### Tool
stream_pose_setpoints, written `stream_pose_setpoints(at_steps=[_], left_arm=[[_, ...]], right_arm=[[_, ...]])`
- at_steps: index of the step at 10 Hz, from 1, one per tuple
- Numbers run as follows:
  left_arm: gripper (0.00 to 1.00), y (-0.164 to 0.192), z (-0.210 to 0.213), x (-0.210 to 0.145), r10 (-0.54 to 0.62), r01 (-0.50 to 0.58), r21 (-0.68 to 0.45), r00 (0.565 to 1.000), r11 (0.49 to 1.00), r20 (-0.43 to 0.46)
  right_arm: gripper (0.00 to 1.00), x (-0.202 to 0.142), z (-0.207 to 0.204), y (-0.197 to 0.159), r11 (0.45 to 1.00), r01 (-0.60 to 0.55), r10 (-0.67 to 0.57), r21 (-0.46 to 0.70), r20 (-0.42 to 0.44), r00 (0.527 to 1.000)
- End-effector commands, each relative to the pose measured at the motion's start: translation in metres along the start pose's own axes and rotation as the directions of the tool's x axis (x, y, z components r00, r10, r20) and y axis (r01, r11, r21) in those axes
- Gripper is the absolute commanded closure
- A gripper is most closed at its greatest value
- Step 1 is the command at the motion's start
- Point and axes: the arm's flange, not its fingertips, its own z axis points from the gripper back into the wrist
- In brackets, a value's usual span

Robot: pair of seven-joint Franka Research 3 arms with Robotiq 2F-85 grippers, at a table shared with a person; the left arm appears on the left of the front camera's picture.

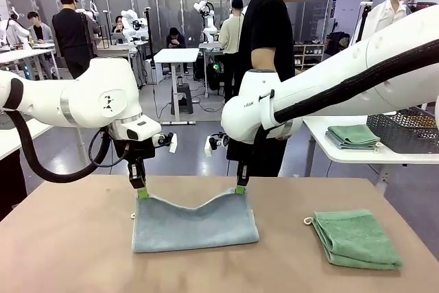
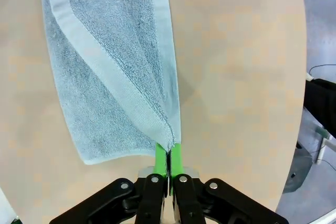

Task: Fold the towels and place them in the basket.
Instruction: When a person lays out a Towel with hook on the table, fold it in half twice.

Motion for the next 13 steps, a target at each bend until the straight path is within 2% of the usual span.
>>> stream_pose_setpoints(at_steps=[1,2,4,7,10,11,12,13], left_arm=[[0.98,0.012,-0.01,0.004,-0.063,0.063,-0.036,0.998,0.997,0.008],[0.98,0.02,-0.018,0.004,-0.094,0.095,-0.041,0.995,0.995,0.034],[0.98,0.036,-0.04,0.003,-0.052,0.053,-0.066,0.999,0.996,0.01],[0.98,0.047,-0.054,-0.01,-0.017,0.018,-0.055,1.0,0.998,0.021],[0.98,0.051,-0.063,-0.013,-0.045,0.047,-0.036,0.998,0.998,0.036],[0.94,0.051,-0.064,-0.014,-0.064,0.065,-0.025,0.996,0.998,0.057],[0.65,0.052,-0.064,-0.014,-0.074,0.076,-0.015,0.995,0.997,0.07],[0.54,0.055,-0.065,-0.014,-0.071,0.071,-0.001,0.994,0.997,0.079]], right_arm=[[0.96,0.003,-0.006,-0.005,1.0,-0.005,0.005,-0.01,-0.002,1.0],[0.96,0.002,-0.011,-0.01,1.0,0.022,-0.022,-0.002,-0.016,1.0],[0.96,-0.002,-0.022,-0.014,0.997,0.073,-0.072,0.022,-0.017,0.997],[0.96,-0.007,-0.032,-0.021,0.992,0.122,-0.121,0.029,-0.034,0.992],[0.96,-0.018,-0.035,-0.03,0.987,0.16,-0.16,0.006,-0.002,0.987],[0.96,-0.02,-0.036,-0.031,0.988,0.157,-0.157,-0.003,-0.009,0.988],[0.86,-0.022,-0.036,-0.031,0.988,0.156,-0.156,-0.007,-0.002,0.988],[0.64,-0.022,-0.037,-0.031,0.989,0.149,-0.149,-0.021,0.006,0.989]])
